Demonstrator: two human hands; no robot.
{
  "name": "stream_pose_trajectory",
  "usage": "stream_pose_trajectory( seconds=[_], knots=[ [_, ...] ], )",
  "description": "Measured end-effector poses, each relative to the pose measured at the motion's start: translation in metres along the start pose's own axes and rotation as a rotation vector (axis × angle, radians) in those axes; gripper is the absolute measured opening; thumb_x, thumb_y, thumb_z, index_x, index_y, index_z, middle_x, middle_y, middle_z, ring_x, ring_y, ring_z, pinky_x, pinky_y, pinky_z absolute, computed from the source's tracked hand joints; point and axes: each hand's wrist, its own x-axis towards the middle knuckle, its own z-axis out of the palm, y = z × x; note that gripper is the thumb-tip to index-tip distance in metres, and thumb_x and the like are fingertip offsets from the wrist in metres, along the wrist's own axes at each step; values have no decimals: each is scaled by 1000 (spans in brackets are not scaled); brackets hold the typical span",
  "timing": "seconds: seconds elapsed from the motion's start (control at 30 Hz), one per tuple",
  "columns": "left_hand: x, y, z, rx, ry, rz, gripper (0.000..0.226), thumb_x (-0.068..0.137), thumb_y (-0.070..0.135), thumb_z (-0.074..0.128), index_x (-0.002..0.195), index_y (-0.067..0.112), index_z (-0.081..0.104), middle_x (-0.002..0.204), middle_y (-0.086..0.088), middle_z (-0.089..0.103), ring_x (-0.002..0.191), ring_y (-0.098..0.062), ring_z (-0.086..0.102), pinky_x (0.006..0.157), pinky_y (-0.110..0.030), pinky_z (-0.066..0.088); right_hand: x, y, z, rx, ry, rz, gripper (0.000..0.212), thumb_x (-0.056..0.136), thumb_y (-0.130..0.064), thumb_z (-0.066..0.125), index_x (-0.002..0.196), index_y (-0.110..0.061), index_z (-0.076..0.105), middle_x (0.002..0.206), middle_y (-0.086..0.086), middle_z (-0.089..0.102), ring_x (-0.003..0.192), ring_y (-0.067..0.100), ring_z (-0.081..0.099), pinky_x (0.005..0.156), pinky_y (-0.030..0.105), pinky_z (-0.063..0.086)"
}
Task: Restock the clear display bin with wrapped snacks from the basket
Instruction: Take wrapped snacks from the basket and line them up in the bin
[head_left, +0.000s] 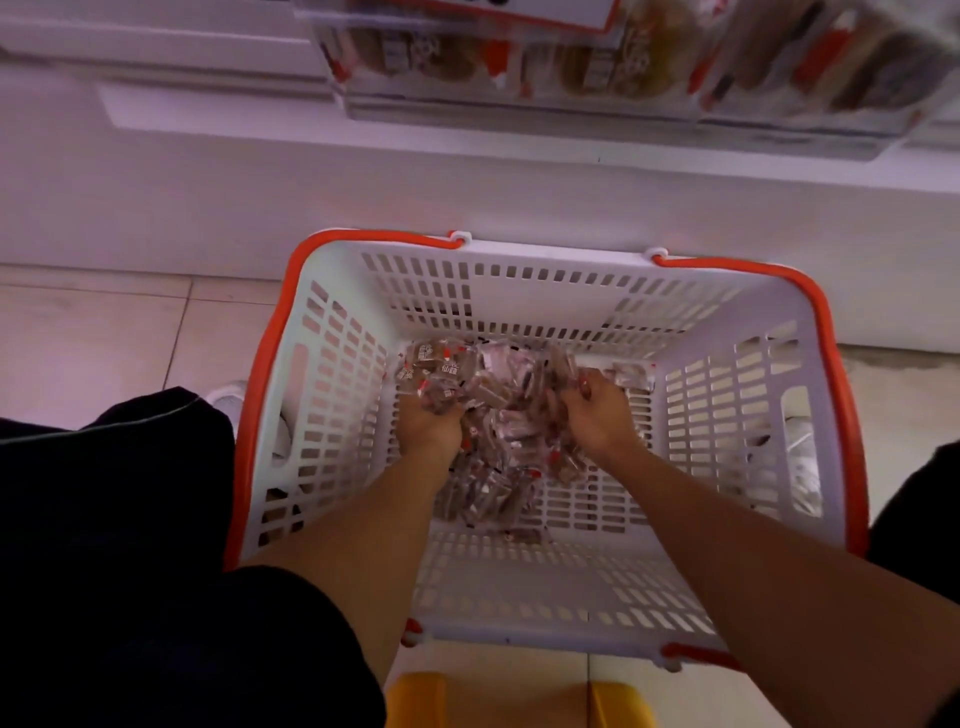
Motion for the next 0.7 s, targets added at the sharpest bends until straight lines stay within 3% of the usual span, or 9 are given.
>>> stream_pose_trajectory(
  seconds=[0.13,0.23,0.3,0.37,0.43,0.47,0.57,0.7],
  knots=[
    [-12,-1,-7,7,-82,-69,28,90,21,72,114,6,65,103,-11,71,76,-18,61,56,-24,43,-6,-2,-3,39,-155,47,18,100,-15,48,106,-7,63,90,15,70,72,30,63,67,44,53],
    [-21,-4,-9,-30,-177,-96,24,100,10,55,121,-2,56,80,-9,66,48,-10,58,37,-21,41,-10,0,-3,184,-176,112,16,101,-13,48,106,-6,61,89,20,69,62,25,59,55,40,48],
    [-30,-4,-11,-89,-225,-101,23,99,12,55,120,1,55,76,-9,65,47,-12,60,41,-20,47,-13,-2,-7,267,-179,139,15,102,-13,48,101,-5,60,88,26,66,55,19,58,48,32,45],
    [-39,-1,-16,-128,-259,-97,19,93,17,66,108,14,54,75,-7,69,56,-12,66,58,-28,56,-17,-5,-13,201,-181,97,21,102,-17,49,95,-3,62,88,28,66,60,23,61,55,40,50],
    [-45,8,-25,-223,-363,-166,30,87,2,66,111,13,52,70,-11,68,50,-15,62,52,-30,53,-23,-15,-26,94,-207,34,28,102,-22,51,93,0,66,89,27,69,69,34,64,66,51,55],
    [-47,13,-31,-318,-457,-244,31,85,-7,60,111,7,51,69,-13,64,48,-16,57,47,-28,49,-28,-22,-35,86,-253,16,29,101,-23,52,93,1,66,91,27,69,70,36,64,65,51,55],
    [-60,37,-52,-553,-754,-400,29,82,-12,53,108,-1,49,75,-17,61,59,-19,59,51,-27,52,-41,-54,-73,55,-495,27,26,100,-25,55,102,-2,66,98,21,72,75,29,69,60,39,58],
    [-98,89,-72,-461,-1048,-282,40,86,-1,58,124,-9,50,104,-29,70,85,-29,72,71,-36,63,-62,-115,-149,-142,-934,42,30,99,-35,56,110,-10,69,105,16,72,90,34,70,66,44,60]
  ],
)
